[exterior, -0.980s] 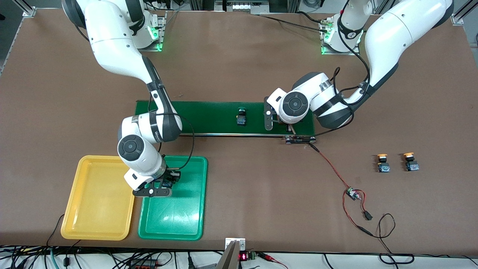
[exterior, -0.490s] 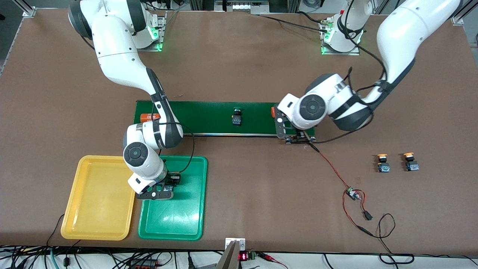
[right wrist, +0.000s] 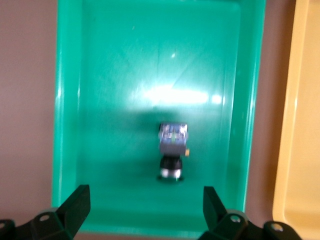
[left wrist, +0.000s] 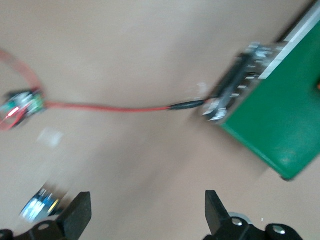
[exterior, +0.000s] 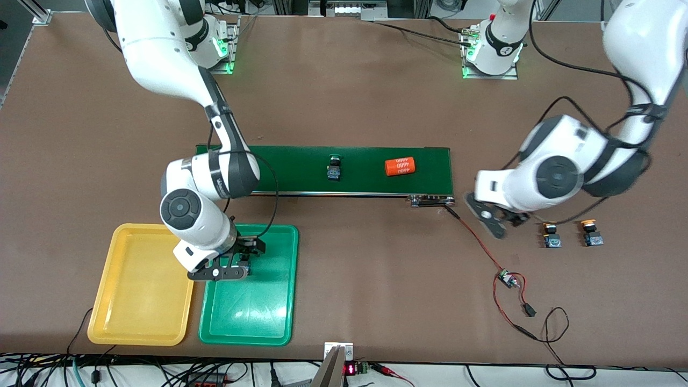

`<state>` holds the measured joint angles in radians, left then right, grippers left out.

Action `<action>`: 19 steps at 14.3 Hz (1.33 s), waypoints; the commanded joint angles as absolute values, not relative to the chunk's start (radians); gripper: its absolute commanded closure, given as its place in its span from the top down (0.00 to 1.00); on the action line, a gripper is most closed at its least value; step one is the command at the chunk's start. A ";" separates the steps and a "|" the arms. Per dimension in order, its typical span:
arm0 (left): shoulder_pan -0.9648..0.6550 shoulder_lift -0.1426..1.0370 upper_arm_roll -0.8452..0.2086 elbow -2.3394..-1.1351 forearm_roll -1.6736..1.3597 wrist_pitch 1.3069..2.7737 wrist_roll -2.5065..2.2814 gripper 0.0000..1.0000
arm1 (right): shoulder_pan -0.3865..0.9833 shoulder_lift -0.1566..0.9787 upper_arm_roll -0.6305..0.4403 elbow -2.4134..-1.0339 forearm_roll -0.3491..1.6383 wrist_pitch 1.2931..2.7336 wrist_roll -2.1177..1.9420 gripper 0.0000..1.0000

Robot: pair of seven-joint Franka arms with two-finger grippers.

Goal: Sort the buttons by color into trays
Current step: 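Grasp the second green button with the right gripper while the left grasps a yellow button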

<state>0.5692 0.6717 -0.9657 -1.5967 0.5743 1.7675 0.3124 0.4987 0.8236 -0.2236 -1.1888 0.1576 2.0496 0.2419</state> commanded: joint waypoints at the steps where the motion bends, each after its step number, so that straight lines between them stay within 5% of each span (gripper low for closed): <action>1: 0.577 0.666 -0.934 -1.520 0.595 1.712 0.220 1.00 | 0.558 0.691 -0.219 -1.357 0.176 2.002 0.274 1.00; 11: 0.577 0.713 -0.796 -1.416 0.574 1.678 -0.084 1.00 | 0.836 0.448 -0.219 -1.657 0.178 2.014 0.612 1.00; 17: 0.306 0.672 -0.255 -1.483 0.084 2.024 -0.078 1.00 | 0.896 0.509 -0.219 -1.686 0.178 2.062 0.664 1.00; 19: 0.290 0.660 -0.224 -1.546 0.060 2.112 -0.072 1.00 | 0.903 0.540 -0.219 -1.684 0.178 2.083 0.667 1.00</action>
<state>0.3245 0.7021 -0.2769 -1.4743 0.1121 2.0387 -0.0720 0.8910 0.5201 -0.2133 -1.6793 0.1682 2.0585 0.6542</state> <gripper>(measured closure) 0.000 0.000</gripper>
